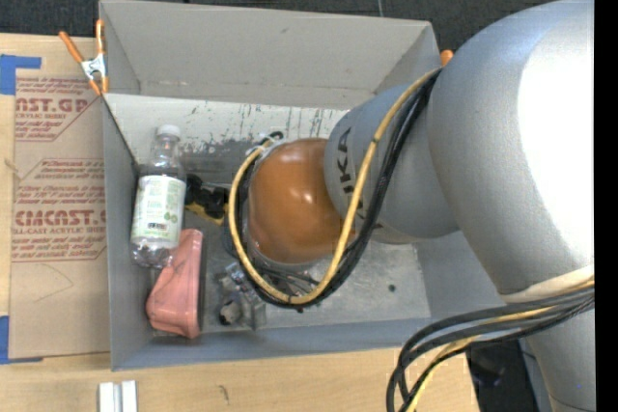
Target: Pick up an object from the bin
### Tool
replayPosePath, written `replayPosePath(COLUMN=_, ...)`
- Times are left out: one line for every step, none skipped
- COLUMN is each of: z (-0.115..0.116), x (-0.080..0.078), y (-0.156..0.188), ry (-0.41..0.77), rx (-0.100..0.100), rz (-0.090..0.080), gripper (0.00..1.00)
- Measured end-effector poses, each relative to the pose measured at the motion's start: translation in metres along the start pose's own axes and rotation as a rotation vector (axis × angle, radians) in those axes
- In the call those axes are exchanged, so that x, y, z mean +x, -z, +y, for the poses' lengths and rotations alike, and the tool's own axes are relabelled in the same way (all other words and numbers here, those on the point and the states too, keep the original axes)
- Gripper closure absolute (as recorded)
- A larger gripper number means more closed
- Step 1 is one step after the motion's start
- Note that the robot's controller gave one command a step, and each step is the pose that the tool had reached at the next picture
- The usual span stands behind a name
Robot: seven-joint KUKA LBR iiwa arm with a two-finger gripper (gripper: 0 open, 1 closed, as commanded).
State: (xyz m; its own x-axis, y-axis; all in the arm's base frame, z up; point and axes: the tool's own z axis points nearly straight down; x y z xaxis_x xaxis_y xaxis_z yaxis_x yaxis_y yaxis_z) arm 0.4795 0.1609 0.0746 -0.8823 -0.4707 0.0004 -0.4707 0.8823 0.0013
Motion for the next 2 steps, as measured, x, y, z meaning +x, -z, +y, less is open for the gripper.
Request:
replayPosePath(z=0.0, x=0.001, y=0.007, ry=0.0, rx=0.0, rz=0.004, gripper=1.0)
replayPosePath(z=0.001, x=0.0, y=0.022, ry=0.0, rx=0.0, rz=0.0, gripper=1.0)
